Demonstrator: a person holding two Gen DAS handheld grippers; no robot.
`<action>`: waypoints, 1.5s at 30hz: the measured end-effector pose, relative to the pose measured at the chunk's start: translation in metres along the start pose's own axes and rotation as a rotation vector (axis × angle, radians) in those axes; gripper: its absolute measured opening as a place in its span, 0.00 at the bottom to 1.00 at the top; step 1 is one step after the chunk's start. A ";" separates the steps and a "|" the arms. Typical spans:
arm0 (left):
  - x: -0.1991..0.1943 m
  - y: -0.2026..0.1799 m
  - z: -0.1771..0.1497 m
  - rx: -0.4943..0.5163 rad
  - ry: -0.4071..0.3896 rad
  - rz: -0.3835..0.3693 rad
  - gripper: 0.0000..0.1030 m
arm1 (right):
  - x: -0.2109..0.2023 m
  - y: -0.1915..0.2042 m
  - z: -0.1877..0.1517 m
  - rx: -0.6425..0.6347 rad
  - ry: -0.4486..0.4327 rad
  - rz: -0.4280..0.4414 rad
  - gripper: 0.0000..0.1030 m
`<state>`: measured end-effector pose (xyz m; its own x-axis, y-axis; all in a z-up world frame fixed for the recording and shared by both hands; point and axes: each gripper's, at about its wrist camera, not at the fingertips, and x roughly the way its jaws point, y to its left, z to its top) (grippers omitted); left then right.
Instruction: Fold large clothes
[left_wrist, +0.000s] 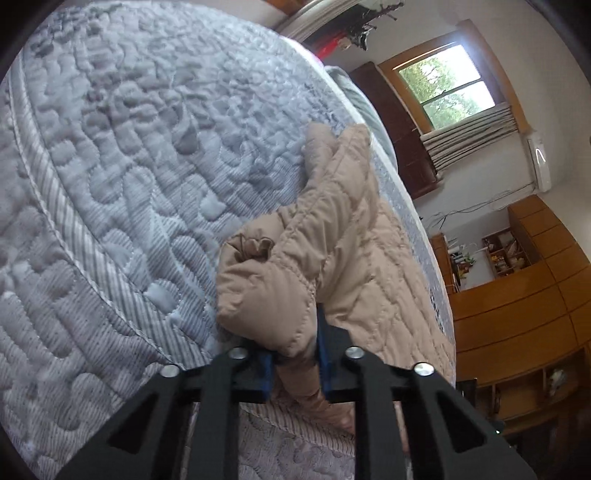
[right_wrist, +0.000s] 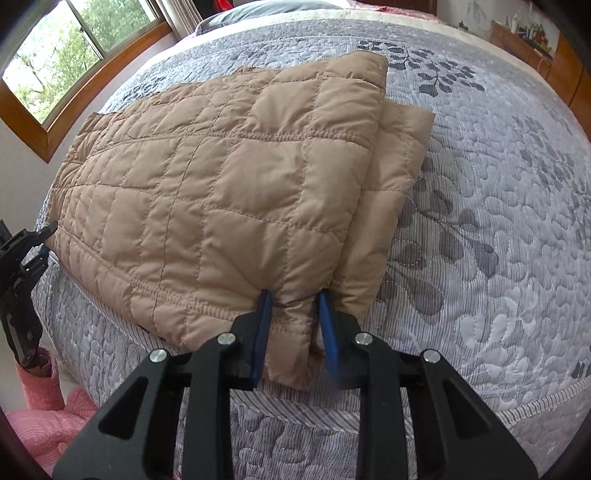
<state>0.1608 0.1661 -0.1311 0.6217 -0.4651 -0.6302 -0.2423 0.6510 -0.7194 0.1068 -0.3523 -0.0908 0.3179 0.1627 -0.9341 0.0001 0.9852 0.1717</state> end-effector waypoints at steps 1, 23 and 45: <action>-0.001 -0.002 0.000 0.008 -0.006 0.006 0.14 | 0.001 0.000 0.001 0.000 0.004 -0.002 0.24; -0.025 -0.052 -0.003 0.341 -0.132 -0.038 0.10 | 0.004 -0.005 0.002 0.053 0.015 0.014 0.24; 0.025 -0.211 -0.111 0.979 0.128 -0.293 0.10 | 0.001 -0.014 -0.004 0.075 0.015 0.051 0.24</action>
<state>0.1450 -0.0497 -0.0278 0.4610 -0.7073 -0.5359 0.6548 0.6787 -0.3325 0.1029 -0.3659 -0.0956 0.3047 0.2144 -0.9280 0.0550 0.9688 0.2418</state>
